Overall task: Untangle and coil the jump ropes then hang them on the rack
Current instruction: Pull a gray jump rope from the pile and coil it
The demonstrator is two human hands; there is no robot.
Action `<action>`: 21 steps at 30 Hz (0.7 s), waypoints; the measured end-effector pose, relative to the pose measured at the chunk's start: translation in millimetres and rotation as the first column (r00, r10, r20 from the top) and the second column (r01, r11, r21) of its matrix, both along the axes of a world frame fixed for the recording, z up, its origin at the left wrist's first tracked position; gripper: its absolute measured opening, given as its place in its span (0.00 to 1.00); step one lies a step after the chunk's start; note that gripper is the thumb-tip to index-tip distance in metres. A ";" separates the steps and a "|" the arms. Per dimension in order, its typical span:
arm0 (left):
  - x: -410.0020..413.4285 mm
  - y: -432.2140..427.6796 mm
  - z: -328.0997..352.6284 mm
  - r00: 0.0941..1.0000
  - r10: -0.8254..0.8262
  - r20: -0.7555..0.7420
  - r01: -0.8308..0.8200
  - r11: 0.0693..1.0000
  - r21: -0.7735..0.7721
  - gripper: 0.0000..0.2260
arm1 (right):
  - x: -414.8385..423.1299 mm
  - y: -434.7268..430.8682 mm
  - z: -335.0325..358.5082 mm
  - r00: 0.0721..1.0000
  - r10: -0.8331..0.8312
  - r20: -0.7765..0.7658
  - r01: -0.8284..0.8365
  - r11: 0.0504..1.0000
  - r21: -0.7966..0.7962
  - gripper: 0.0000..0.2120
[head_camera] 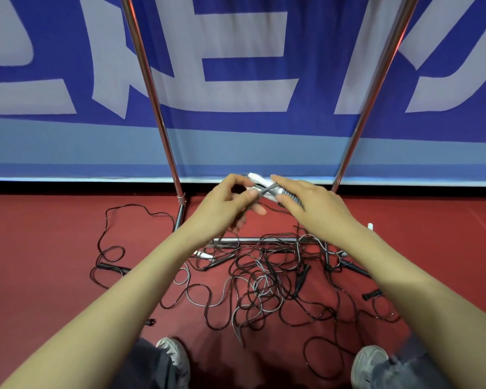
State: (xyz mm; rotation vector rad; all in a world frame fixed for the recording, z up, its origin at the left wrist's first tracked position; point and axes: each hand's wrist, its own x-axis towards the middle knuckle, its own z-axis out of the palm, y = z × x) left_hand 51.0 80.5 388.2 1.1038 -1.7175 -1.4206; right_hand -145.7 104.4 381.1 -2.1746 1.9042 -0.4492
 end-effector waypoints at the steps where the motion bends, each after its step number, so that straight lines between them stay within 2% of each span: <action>1: -1.7 0.3 0.1 0.999 0.016 -0.052 -0.010 0.995 0.102 0.08 | -0.2 0.0 -0.6 1.000 -0.016 0.022 0.016 1.000 -0.017 0.21; 4: -1.7 -3.1 -1.0 0.985 0.083 -0.152 -0.046 0.972 0.230 0.07 | 0.6 1.5 0.5 0.991 -0.049 0.125 0.060 0.994 -0.087 0.20; 13: 1.0 -0.7 -10.3 0.989 0.053 -0.140 -0.024 0.980 0.200 0.06 | -0.1 0.2 0.3 0.928 -0.084 0.363 0.128 0.987 -0.098 0.14; 15: 1.5 -3.1 -15.7 0.993 0.062 -0.105 -0.042 0.982 0.184 0.06 | 2.1 1.5 1.0 0.872 -0.051 0.487 0.105 0.991 -0.086 0.12; 18: 3.0 -8.8 -24.6 0.996 0.083 -0.021 -0.081 0.990 0.117 0.08 | 6.8 4.0 4.3 0.713 -0.026 0.701 0.057 0.998 -0.021 0.08; 21: 4.2 -13.6 -30.8 0.996 0.089 0.006 -0.089 0.986 0.142 0.10 | 7.7 4.6 7.9 0.587 -0.017 0.810 0.019 1.000 0.007 0.09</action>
